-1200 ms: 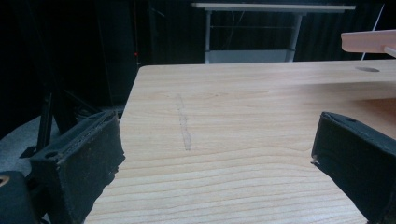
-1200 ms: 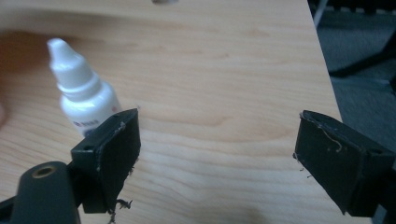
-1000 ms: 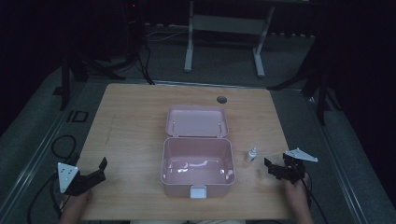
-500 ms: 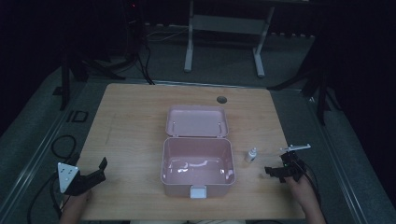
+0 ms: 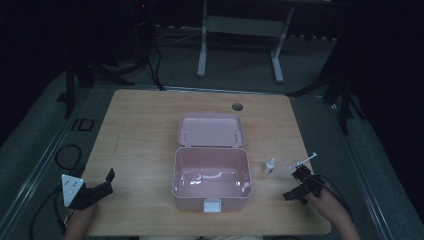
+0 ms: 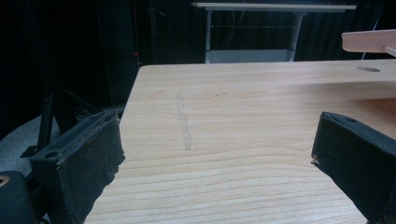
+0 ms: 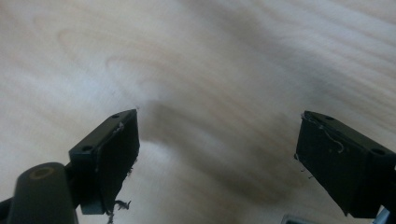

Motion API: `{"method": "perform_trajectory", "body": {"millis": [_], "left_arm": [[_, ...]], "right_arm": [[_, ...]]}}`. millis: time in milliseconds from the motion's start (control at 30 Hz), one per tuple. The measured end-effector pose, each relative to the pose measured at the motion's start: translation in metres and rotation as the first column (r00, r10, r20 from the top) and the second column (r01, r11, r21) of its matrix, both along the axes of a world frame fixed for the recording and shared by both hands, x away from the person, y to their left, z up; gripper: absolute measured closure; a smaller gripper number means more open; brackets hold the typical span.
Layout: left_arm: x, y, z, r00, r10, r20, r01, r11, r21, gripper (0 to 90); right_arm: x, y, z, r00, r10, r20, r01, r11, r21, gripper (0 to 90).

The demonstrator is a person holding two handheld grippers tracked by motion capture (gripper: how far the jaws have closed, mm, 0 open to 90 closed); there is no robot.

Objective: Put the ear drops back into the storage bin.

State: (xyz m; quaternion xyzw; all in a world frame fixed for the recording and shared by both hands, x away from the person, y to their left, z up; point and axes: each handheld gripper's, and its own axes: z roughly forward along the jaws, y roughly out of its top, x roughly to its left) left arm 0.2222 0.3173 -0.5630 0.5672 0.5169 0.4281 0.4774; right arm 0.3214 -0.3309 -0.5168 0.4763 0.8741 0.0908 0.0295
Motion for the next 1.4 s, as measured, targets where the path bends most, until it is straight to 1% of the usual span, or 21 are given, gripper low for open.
{"method": "perform_trajectory", "body": {"millis": [67, 200, 267, 300, 400, 500, 533, 600, 667, 733, 800, 867, 1000, 1067, 1167, 1200, 1267, 1367, 1400], "left_arm": [[0.000, 0.000, 0.000, 1.0000, 0.000, 0.000, 0.000, 1.0000, 0.001, 2.0], [0.000, 0.000, 0.000, 1.0000, 0.000, 0.000, 0.000, 1.0000, 0.001, 2.0], [0.000, 0.000, 0.000, 1.0000, 0.000, 0.000, 0.000, 1.0000, 0.002, 2.0], [0.000, 0.000, 0.000, 1.0000, 0.000, -0.001, 0.000, 1.0000, 0.003, 2.0], [0.000, 0.000, 0.000, 1.0000, -0.001, -0.001, 0.001, 1.0000, 0.003, 2.0], [0.000, 0.000, 0.000, 1.0000, 0.000, 0.000, 0.000, 1.0000, 0.001, 2.0], [0.000, 0.000, 0.000, 1.0000, 0.000, 0.000, 0.000, 1.0000, 0.001, 2.0], [0.000, 0.000, 0.000, 1.0000, 0.000, 0.000, 0.000, 1.0000, 0.003, 2.0], [0.000, 0.000, 0.000, 1.0000, 0.000, -0.001, 0.000, 1.0000, 0.003, 2.0], [0.000, 0.000, 0.000, 1.0000, 0.000, -0.001, 0.000, 1.0000, 0.002, 2.0], [0.000, 0.000, 0.000, 1.0000, 0.000, -0.001, 0.000, 1.0000, 0.002, 2.0], [0.000, 0.000, 0.000, 1.0000, 0.001, -0.001, -0.001, 1.0000, 0.002, 2.0], [0.000, 0.000, 0.000, 1.0000, 0.000, -0.001, 0.000, 1.0000, 0.003, 2.0], [0.000, 0.000, 0.000, 1.0000, 0.000, -0.001, 0.000, 1.0000, 0.002, 2.0], [0.000, 0.000, 0.000, 1.0000, -0.001, -0.001, 0.001, 1.0000, 0.003, 2.0], [0.000, 0.000, 0.000, 1.0000, -0.001, -0.002, 0.001, 1.0000, 0.003, 2.0], [0.000, 0.000, 0.000, 1.0000, -0.002, -0.001, 0.002, 1.0000, 0.003, 2.0], [0.000, 0.000, 0.000, 1.0000, -0.002, -0.001, 0.002, 1.0000, 0.002, 2.0], [0.000, 0.000, 0.000, 1.0000, -0.002, -0.002, 0.002, 1.0000, 0.002, 2.0]], "right_arm": [[-0.001, 0.003, 0.001, 0.9991, 0.034, -0.024, -0.035, 0.9985, -0.042, 13.7], [0.000, 0.007, 0.003, 0.9955, 0.062, -0.071, -0.070, 0.9922, -0.103, 14.7], [0.000, 0.009, 0.004, 0.9919, 0.076, -0.102, -0.089, 0.9875, -0.130, 14.7], [0.001, 0.009, 0.004, 0.9896, 0.085, -0.116, -0.100, 0.9861, -0.133, 14.7], [0.004, 0.009, 0.003, 0.9819, 0.088, -0.168, -0.108, 0.9870, -0.119, 14.2], [0.007, 0.011, 0.003, 0.9795, 0.099, -0.175, -0.126, 0.9814, -0.145, 13.5], [0.008, 0.012, 0.003, 0.9774, 0.104, -0.184, -0.132, 0.9805, -0.146, 13.4], [0.009, 0.013, 0.004, 0.9771, 0.104, -0.185, -0.130, 0.9826, -0.132, 13.3], [0.011, 0.014, 0.006, 0.9742, 0.119, -0.192, -0.142, 0.9831, -0.115, 12.8], [0.014, 0.014, 0.008, 0.9740, 0.121, -0.192, -0.141, 0.9855, -0.094, 12.9], [0.016, 0.016, 0.010, 0.9700, 0.137, -0.201, -0.159, 0.9825, -0.098, 13.0], [0.019, 0.018, 0.011, 0.9670, 0.146, -0.209, -0.168, 0.9817, -0.090, 13.2], [0.026, 0.023, 0.012, 0.9630, 0.155, -0.221, -0.182, 0.9773, -0.108, 13.2], [0.030, 0.024, 0.014, 0.9645, 0.154, -0.214, -0.178, 0.9794, -0.096, 13.1], [0.037, 0.028, 0.017, 0.9728, 0.137, -0.186, -0.156, 0.9834, -0.092, 13.1], [0.039, 0.030, 0.019, 0.9737, 0.136, -0.183, -0.153, 0.9844, -0.086, 13.1], [0.044, 0.033, 0.021, 0.9767, 0.130, -0.171, -0.146, 0.9851, -0.090, 13.2], [0.051, 0.040, 0.023, 0.9781, 0.130, -0.163, -0.144, 0.9863, -0.080, 13.5], [0.053, 0.042, 0.024, 0.9780, 0.137, -0.157, -0.152, 0.9847, -0.085, 13.5]]}}
